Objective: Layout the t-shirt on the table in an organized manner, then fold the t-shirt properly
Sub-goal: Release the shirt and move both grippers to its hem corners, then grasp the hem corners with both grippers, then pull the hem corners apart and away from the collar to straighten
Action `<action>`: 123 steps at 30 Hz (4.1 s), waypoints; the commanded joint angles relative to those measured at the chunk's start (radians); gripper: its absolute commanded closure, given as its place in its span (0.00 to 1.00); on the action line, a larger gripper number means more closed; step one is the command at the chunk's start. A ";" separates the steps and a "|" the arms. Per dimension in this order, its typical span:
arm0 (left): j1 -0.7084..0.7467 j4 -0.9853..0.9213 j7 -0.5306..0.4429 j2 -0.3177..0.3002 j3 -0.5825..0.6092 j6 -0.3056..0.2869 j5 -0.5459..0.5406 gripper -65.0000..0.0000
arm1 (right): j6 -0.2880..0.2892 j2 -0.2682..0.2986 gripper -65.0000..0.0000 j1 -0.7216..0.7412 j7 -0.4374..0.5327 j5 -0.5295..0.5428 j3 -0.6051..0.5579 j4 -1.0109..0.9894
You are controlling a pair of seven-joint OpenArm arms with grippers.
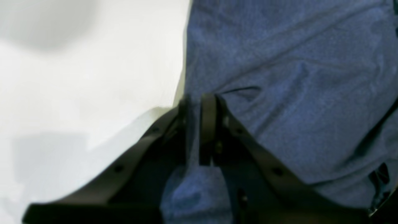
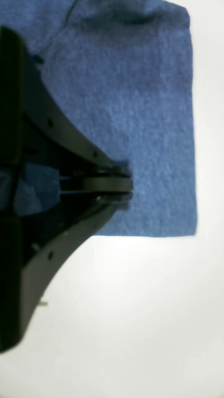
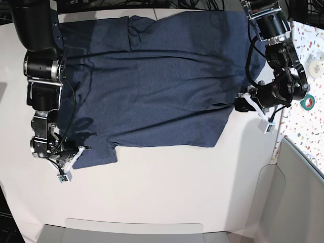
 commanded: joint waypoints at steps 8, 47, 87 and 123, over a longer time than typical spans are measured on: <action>0.049 0.133 -0.009 -0.011 -0.003 -0.004 -0.016 0.91 | -0.146 0.007 1.00 0.150 0.102 -0.150 0.001 -0.022; -0.254 -0.553 -0.135 0.035 -0.138 0.002 -0.016 0.67 | -0.031 -0.006 1.00 -0.573 -0.469 0.482 -0.070 0.878; -0.381 -0.556 0.028 0.151 -0.010 -0.004 -0.306 0.76 | -0.025 -0.006 1.00 -0.606 -0.467 0.482 -0.070 0.877; -0.459 -0.725 -0.635 0.002 0.258 0.004 -0.326 0.90 | -0.025 -0.014 1.00 -0.620 -0.470 0.359 -0.140 0.878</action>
